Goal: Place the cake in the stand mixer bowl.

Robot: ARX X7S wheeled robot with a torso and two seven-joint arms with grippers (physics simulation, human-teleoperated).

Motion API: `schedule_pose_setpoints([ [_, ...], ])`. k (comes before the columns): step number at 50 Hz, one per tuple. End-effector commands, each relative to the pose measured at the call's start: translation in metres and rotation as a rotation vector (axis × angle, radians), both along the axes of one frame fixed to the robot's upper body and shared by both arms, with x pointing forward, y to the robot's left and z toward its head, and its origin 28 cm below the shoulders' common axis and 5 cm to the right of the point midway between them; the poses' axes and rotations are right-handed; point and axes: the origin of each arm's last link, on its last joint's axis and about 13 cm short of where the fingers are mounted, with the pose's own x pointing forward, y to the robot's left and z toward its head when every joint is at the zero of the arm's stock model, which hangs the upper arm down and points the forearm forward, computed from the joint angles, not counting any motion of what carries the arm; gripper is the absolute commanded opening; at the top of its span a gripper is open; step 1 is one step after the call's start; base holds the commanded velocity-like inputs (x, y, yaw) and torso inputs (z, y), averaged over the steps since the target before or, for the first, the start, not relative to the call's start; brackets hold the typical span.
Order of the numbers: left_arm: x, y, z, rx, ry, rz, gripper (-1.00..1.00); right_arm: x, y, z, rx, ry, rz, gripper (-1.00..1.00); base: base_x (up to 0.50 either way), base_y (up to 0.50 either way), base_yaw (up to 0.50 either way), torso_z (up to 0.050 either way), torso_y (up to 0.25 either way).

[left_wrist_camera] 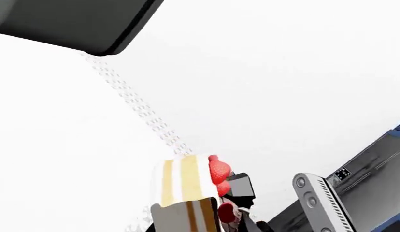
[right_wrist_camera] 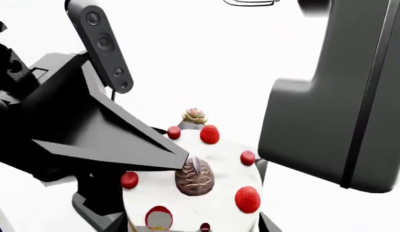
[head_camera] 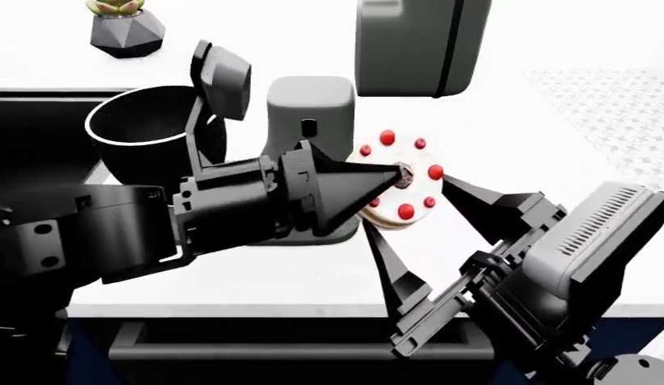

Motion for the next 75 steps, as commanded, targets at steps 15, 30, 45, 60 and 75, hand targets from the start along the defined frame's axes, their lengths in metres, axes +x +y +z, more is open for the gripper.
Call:
schedule_pose_setpoints([
  [15,-0.026,0.022,0.020,0.012,-0.145,0.205,-1.00,0.008,0.002,0.005,0.014,0.014,0.014,1.00,0.00,0.00,0.00,0.000,0.000],
  [30,-0.059,0.043,0.049,-0.010,-0.251,0.325,-1.00,0.012,-0.006,0.001,-0.006,0.024,-0.029,1.00,0.00,0.00,0.00,0.000,0.000],
  [45,-0.083,0.077,0.083,0.069,-0.325,0.700,-1.00,0.010,-0.017,0.002,0.035,0.020,-0.083,1.00,0.00,0.00,0.00,0.000,0.000],
  [60,-0.053,0.083,0.092,0.221,-0.319,0.943,-1.00,0.012,-0.016,0.001,0.040,0.025,-0.099,1.00,0.00,0.00,0.00,0.000,0.000],
  [75,0.005,0.070,0.100,0.491,-0.245,0.942,-1.00,0.016,-0.015,-0.002,0.037,0.041,-0.097,1.00,0.00,0.00,0.00,0.000,0.000],
])
